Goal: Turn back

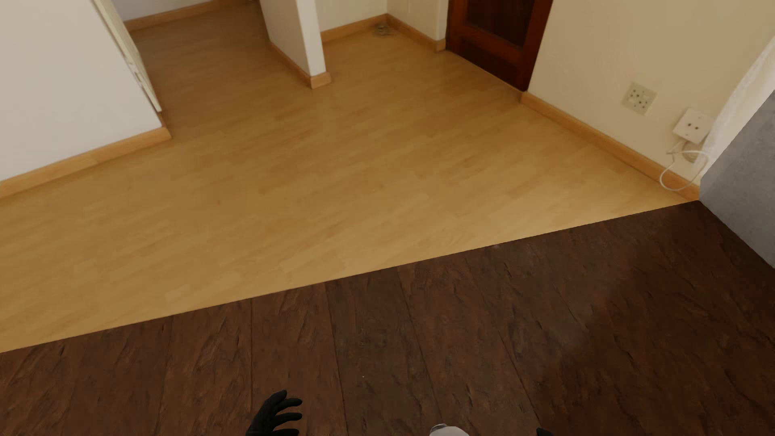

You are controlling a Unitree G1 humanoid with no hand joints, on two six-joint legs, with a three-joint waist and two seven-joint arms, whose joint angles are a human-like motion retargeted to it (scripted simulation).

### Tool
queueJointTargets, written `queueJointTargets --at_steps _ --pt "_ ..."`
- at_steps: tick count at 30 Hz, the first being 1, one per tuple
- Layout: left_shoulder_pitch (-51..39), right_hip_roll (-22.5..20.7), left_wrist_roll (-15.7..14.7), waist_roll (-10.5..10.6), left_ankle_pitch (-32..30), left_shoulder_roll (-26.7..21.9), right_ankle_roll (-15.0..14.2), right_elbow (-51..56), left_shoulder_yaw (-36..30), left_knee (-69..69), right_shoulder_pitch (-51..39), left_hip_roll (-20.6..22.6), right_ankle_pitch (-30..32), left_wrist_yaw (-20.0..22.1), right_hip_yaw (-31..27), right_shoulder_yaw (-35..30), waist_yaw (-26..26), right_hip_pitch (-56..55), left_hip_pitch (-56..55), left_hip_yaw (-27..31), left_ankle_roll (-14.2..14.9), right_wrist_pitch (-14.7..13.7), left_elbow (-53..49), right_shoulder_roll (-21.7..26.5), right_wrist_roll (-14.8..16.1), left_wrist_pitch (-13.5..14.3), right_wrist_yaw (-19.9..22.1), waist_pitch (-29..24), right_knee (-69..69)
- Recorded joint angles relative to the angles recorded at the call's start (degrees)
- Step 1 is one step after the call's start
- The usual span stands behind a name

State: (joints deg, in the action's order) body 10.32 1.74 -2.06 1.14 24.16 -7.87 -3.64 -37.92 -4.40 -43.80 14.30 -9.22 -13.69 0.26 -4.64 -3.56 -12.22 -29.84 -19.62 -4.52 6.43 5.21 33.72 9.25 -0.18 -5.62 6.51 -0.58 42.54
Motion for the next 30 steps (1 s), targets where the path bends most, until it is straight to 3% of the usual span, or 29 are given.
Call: queueJointTargets --at_steps 3,5,7,8,9,10,11,12,13,14,16,17,18,19,21,23,24,25,26,27,28,30 --pt "-1.0 -1.7 2.2 -1.6 0.2 -1.2 0.2 0.8 0.0 2.6 1.6 -0.8 3.1 1.4 -0.5 0.6 -3.0 1.3 2.2 -0.6 -0.2 -0.3 1.0 0.0 0.5 6.4 -2.3 0.7 -5.1" --pt "-1.1 1.0 2.4 -3.5 1.1 -1.7 0.1 -0.1 0.3 0.8 0.9 -1.2 1.8 2.1 2.7 1.0 -1.7 0.7 3.2 -2.0 -0.5 0.2 0.2 1.2 2.0 10.3 -2.1 -0.1 -3.3" --pt "-0.7 -0.7 1.9 -3.4 -1.8 -1.5 0.2 -0.5 -2.3 -13.7 -0.7 -1.0 2.2 2.1 1.6 -0.1 2.5 -0.9 -3.3 2.4 -5.5 -0.9 0.7 2.1 1.6 11.4 0.3 -1.9 -0.9" --pt "1.2 -1.8 1.4 -2.8 -4.2 -1.3 -0.1 -0.2 -2.0 -17.4 -0.4 0.7 2.8 1.0 0.3 -0.7 3.7 -0.8 -5.2 5.4 -9.9 -2.6 1.0 2.2 0.9 10.3 2.2 -2.3 -1.6" --pt "4.8 -2.8 0.8 -1.7 -1.0 -2.6 -0.6 0.3 -1.0 -13.6 0.6 2.6 4.0 -1.0 -1.3 -0.9 3.2 -1.4 -4.8 7.4 -14.1 -4.4 1.8 2.3 0.5 8.8 4.1 -0.8 -3.5" --pt "6.4 -3.8 -0.2 -0.2 5.3 -3.0 -0.8 0.6 1.3 -4.0 1.8 2.7 3.6 -2.8 -1.7 -0.6 1.3 -1.1 -0.1 8.5 -8.4 -5.2 5.5 1.4 0.8 7.1 5.9 -0.3 -4.9" --pt "6.2 -1.6 -1.1 -1.8 4.2 -4.4 -1.1 1.4 2.3 0.9 2.0 3.4 -2.8 -3.4 0.4 -0.2 -0.8 -1.7 3.7 6.5 -1.1 -4.3 6.2 -0.6 1.5 4.7 7.0 -0.8 0.2" --pt "3.7 -0.4 -1.3 -2.2 4.4 -4.8 -1.1 0.4 2.6 -2.5 0.8 3.1 -5.4 -3.1 3.3 -0.2 0.0 -2.1 2.5 3.9 -2.7 -3.0 1.5 0.2 2.5 1.8 6.7 -1.4 2.2" --pt "0.1 -1.5 -0.2 -1.3 4.8 -2.8 0.4 0.4 1.0 -6.2 2.0 2.2 -3.3 -2.3 2.7 1.2 1.1 -2.3 1.3 3.2 -1.3 -2.7 2.6 1.1 3.0 0.9 5.7 -1.8 1.9" --pt "-1.0 -1.3 1.5 -1.9 3.9 -1.8 2.1 -1.3 -1.9 -10.6 1.9 2.2 -2.0 -1.5 2.2 1.8 1.7 -2.5 0.2 1.8 -4.1 -2.6 2.2 0.7 3.1 1.0 4.8 -2.3 2.8" --pt "-0.2 -3.0 3.7 -1.5 -8.3 -2.8 0.6 -3.2 -2.9 -24.3 0.4 2.9 2.3 -1.8 -0.1 0.4 2.6 -1.9 -7.8 4.1 -7.2 -3.1 1.5 1.3 2.0 2.6 4.1 -2.7 0.4" --pt "2.0 -4.4 3.5 -0.1 -6.8 -3.5 0.4 -2.6 -0.9 -21.7 1.0 4.0 3.9 -2.7 -1.0 0.9 2.1 -2.0 -9.6 7.0 -8.7 -4.3 1.2 1.0 1.5 3.9 4.2 -1.5 -2.0" --pt "4.1 -6.2 2.4 2.0 3.6 -4.6 -0.3 -0.2 2.3 -8.4 1.6 4.2 5.6 -3.7 -1.6 -0.6 0.1 -1.8 -7.3 8.9 -11.7 -4.8 4.1 1.0 1.7 5.7 4.4 -0.5 -4.9" --pt "5.5 -3.5 0.9 0.6 1.3 -6.0 -1.3 1.0 4.4 -4.0 1.3 3.4 -0.5 -3.5 0.5 -1.5 -2.0 -2.6 -4.1 6.1 -1.7 -4.6 6.4 0.1 2.3 7.0 4.3 -0.2 -2.1" --pt "5.7 0.3 0.3 -1.4 0.8 -6.8 -3.7 3.0 3.7 -1.3 2.0 2.0 -11.4 -2.6 5.8 1.4 -2.8 -4.8 -1.3 1.1 -3.2 -4.5 3.0 1.1 2.3 7.6 2.1 1.1 11.8" --pt "4.3 2.0 2.5 -4.1 2.5 -3.2 -6.0 0.8 1.0 -4.7 0.0 0.6 -12.2 -2.3 6.1 1.7 0.0 -0.3 -0.3 -2.5 -3.0 -3.3 -0.5 2.3 0.9 8.2 -0.3 1.4 10.7" --pt "3.2 1.6 3.8 -4.0 3.2 -0.6 -4.8 -0.4 -0.6 -10.6 0.1 -0.3 -6.2 -3.2 6.2 1.3 3.2 1.0 -2.2 -1.3 -3.5 -3.5 -0.7 3.2 0.7 8.5 -0.8 0.7 6.8" --pt "2.4 0.6 4.7 -4.2 1.5 -1.8 0.8 -1.1 -4.1 -14.9 0.5 0.7 -5.9 -4.4 5.3 1.5 4.9 0.7 -4.0 1.4 -2.5 -4.2 0.4 3.0 1.0 8.1 -0.4 0.3 7.2" --pt "3.9 -1.3 4.8 -3.1 0.5 -2.3 2.7 -1.1 -3.0 -16.9 0.5 2.1 -4.8 -5.7 3.8 0.7 4.8 -0.3 -6.0 5.0 -5.7 -4.5 2.0 3.0 1.6 7.7 0.6 1.1 6.1" --pt "6.0 -3.4 3.8 -1.0 5.7 -3.2 0.1 0.3 -0.5 -9.8 0.7 3.3 -3.9 -6.5 2.4 0.8 2.4 -0.4 -3.7 8.8 -10.4 -4.5 4.7 2.4 2.1 6.8 1.7 1.5 3.7" --pt "6.4 -2.0 2.2 -1.9 4.7 -4.6 -1.0 0.7 2.7 -4.8 0.6 2.4 -8.5 -6.1 2.6 1.7 -0.8 -0.5 -0.7 6.6 0.0 -4.1 5.8 0.1 2.3 4.8 2.7 1.5 6.1" --pt "3.8 0.9 0.1 -2.7 4.3 -5.1 -3.2 2.7 2.2 -2.4 1.6 0.8 -13.3 -3.0 5.7 0.7 -1.8 0.1 2.0 1.9 -0.6 -2.1 3.8 0.2 1.8 1.2 2.2 1.1 12.3"
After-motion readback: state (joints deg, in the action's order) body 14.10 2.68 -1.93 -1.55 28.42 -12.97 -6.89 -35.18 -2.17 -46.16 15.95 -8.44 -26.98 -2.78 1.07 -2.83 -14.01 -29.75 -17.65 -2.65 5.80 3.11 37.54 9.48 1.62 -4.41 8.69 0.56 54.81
